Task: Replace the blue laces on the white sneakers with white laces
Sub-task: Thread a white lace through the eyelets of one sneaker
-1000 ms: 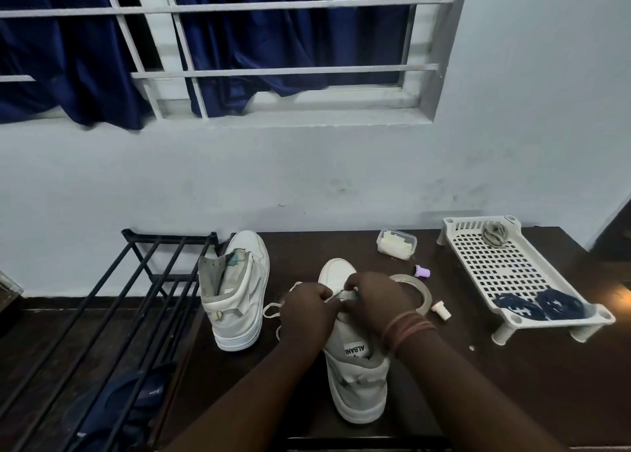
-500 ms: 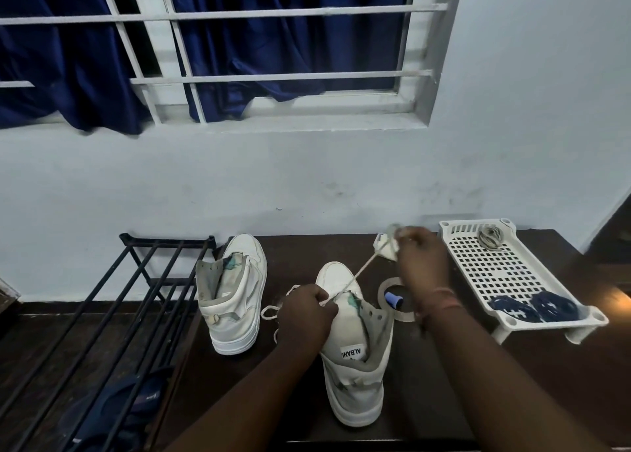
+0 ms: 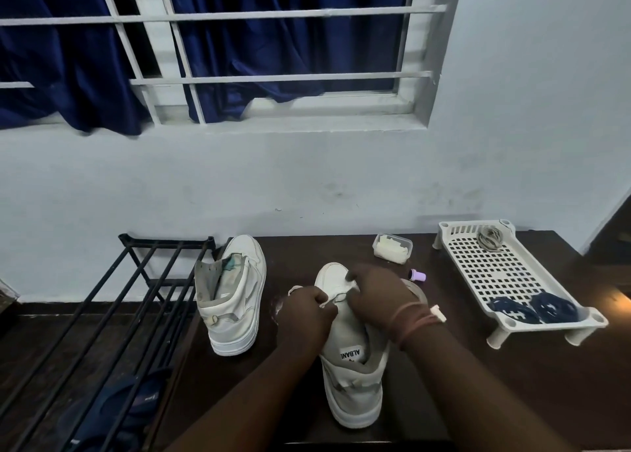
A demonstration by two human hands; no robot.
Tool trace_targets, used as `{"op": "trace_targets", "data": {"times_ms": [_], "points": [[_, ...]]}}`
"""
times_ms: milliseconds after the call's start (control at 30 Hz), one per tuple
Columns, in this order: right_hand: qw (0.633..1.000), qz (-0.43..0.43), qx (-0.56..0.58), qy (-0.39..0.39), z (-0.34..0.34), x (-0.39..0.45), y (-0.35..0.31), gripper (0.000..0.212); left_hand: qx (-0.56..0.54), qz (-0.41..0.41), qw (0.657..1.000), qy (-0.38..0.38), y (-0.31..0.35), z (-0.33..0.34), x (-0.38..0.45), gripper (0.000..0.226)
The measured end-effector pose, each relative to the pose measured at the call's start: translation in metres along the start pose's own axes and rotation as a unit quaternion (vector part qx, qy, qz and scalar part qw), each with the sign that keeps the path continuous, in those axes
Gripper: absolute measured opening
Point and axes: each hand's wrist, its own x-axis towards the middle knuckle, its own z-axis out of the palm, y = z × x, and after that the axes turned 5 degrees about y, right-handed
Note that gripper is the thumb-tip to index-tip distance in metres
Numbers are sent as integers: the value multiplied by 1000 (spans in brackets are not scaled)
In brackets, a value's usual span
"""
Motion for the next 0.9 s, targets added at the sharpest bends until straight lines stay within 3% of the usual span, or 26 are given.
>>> {"op": "trace_targets", "data": {"times_ms": [167,267,333,433,500,567,633,733,800,900], "points": [[983,-58,-172,-1,30,-6,-7,19,-6,7,1000,-5,-3,1,1,14],[996,-25,-73,44,17,-4,-7,17,-8,-16,1000,-14,-2,0,2,17],[992,60,24,110,-2,0,-5,15,-2,-42,998,-40,-3,-2,3,20],[967,191,90,146,-32,2,7,16,38,-76,988,-126,-6,-4,13,53],[960,227,113,122,-43,-1,13,13,58,-101,979,-165,-5,-14,22,91],[963,229,111,94,-49,-4,14,15,47,-142,975,-164,3,-35,32,112],[967,219,98,80,-53,-4,14,22,15,-116,984,-132,22,-64,41,100],[969,215,107,67,-58,-1,12,30,-159,-30,987,1,49,-105,46,39],[962,222,153,54,-61,-1,11,29,-318,-15,947,48,56,-126,49,12],[920,246,300,48,-68,-6,7,31,-497,-6,864,77,53,-137,56,16]]}}
